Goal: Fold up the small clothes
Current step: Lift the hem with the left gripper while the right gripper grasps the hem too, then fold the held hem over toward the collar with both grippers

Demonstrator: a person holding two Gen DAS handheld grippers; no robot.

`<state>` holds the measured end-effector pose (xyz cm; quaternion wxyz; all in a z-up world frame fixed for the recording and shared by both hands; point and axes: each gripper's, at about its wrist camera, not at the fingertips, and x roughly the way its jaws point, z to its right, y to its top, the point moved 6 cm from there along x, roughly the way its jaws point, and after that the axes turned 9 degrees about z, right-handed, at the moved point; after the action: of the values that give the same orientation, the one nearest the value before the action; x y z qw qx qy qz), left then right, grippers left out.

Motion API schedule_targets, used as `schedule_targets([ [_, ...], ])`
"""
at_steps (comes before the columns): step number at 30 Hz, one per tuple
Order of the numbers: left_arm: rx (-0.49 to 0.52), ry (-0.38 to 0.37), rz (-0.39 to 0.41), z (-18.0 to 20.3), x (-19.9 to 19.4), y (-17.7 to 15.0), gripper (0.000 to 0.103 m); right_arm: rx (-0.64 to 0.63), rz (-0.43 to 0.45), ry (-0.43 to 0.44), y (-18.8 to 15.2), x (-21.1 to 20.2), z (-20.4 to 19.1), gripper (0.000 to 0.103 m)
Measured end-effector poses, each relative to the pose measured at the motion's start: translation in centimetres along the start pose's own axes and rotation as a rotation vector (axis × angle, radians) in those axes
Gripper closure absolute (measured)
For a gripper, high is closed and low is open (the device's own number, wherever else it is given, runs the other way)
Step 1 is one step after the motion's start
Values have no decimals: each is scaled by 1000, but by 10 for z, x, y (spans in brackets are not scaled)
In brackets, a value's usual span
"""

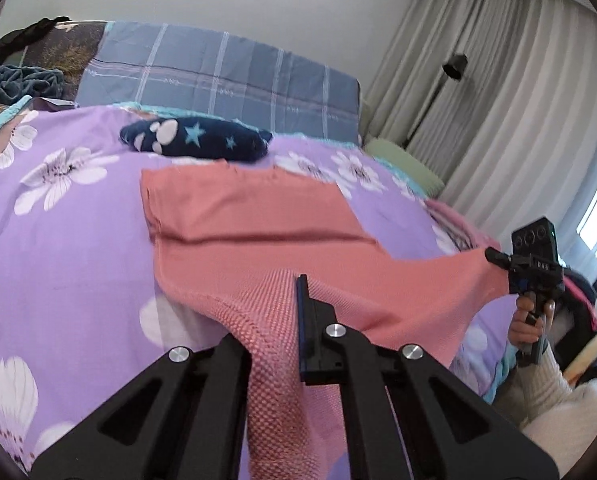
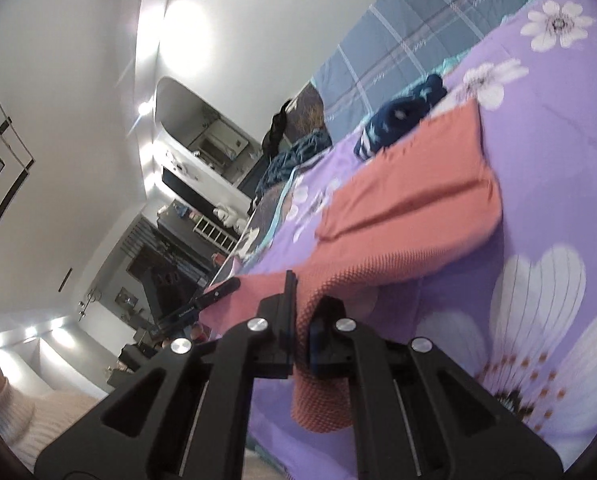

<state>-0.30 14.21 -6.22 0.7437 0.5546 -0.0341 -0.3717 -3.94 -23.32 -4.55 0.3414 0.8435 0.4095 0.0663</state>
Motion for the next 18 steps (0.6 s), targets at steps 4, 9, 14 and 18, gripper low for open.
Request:
schedule_targets([
  [4, -14, 8, 9, -7, 12, 19, 101, -24, 10, -9, 21, 7, 3, 98],
  [9, -6, 14, -7, -10, 30, 29, 101, -43, 5, -30, 37, 26, 10, 98],
  [14, -45, 20, -18, -24, 50, 31, 101, -23, 7, -47, 48, 43, 27, 98],
  [18, -98, 31, -28, -42, 67, 34, 101, -6, 3, -65, 57, 57, 42, 98],
])
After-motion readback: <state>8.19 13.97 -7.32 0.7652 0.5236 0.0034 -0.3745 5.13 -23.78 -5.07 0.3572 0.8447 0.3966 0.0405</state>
